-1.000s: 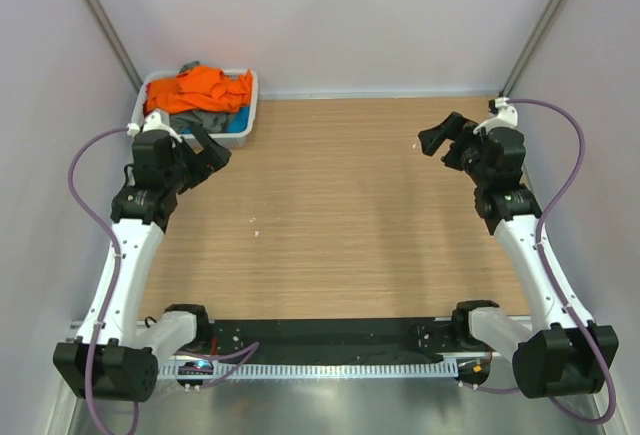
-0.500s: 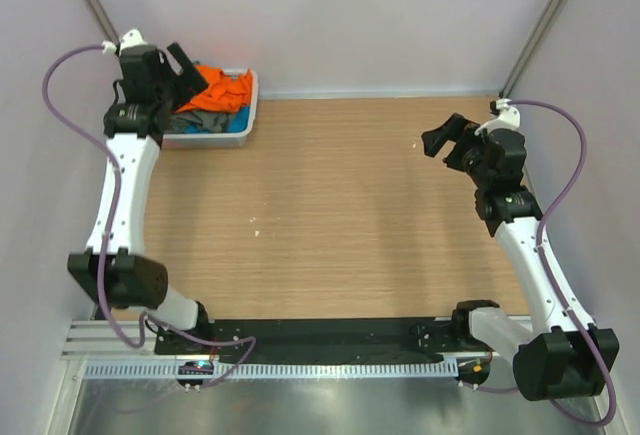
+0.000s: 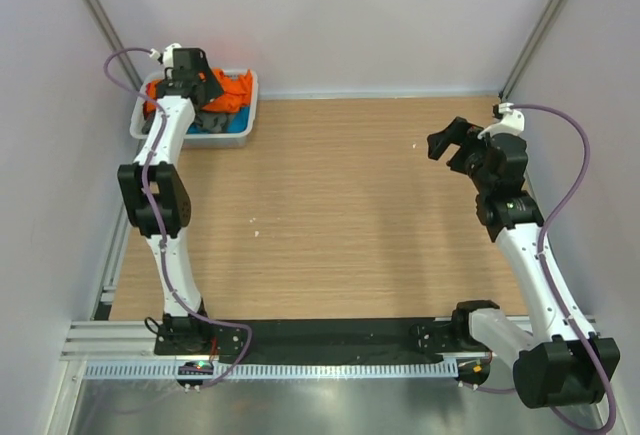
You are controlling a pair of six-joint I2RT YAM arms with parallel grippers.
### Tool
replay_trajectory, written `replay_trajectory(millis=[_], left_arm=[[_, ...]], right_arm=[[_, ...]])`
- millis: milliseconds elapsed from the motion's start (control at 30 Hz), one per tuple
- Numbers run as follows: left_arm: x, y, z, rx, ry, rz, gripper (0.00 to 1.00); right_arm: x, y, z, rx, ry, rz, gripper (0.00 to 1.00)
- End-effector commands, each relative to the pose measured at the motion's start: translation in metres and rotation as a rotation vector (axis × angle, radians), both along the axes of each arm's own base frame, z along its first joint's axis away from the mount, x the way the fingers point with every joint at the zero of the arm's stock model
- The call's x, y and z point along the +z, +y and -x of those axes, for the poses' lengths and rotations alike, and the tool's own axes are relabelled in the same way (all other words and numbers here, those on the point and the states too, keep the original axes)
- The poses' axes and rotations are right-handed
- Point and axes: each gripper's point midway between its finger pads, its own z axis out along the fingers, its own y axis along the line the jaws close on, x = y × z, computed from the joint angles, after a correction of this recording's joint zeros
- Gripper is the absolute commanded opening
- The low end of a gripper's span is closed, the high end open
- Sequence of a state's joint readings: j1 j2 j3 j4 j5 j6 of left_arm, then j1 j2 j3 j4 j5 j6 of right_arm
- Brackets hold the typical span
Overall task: Fold and stack the t-shirts
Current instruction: Grab the tshirt from the pile
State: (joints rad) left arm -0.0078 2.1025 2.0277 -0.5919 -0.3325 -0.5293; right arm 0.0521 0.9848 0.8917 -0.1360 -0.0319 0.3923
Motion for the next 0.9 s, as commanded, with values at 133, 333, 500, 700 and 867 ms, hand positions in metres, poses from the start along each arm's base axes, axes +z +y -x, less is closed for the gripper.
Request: replay_trajectory(millis=[133, 333, 500, 700, 867], left_arm=[[0.024, 0.032, -0.042, 0.081, -0.154, -0.057, 0.89], [0.011, 0.031, -0.055, 0.056, -0.174, -0.053, 0.65], [0.008, 0.023, -0.062, -0.002, -0.179, -0.05, 0.63], [-0.006, 0.02, -0.062, -0.022, -0.151, -0.024, 0.48], [0.021, 0.016, -0.06, -0.036, -0.205, -0.012, 0.0]], right_arm=[[0.017, -0.006, -0.007, -0.021, -0.04, 0.036, 1.0], [0.016, -0.006, -0.011, -0.019, -0.032, 0.038, 1.0], [0.012, -0.005, -0.016, -0.021, -0.024, 0.028, 1.0], [0.01, -0.001, -0.022, -0.008, -0.023, 0.011, 1.0], [0.016, 0.0, -0.026, -0.006, -0.042, 0.006, 1.0]])
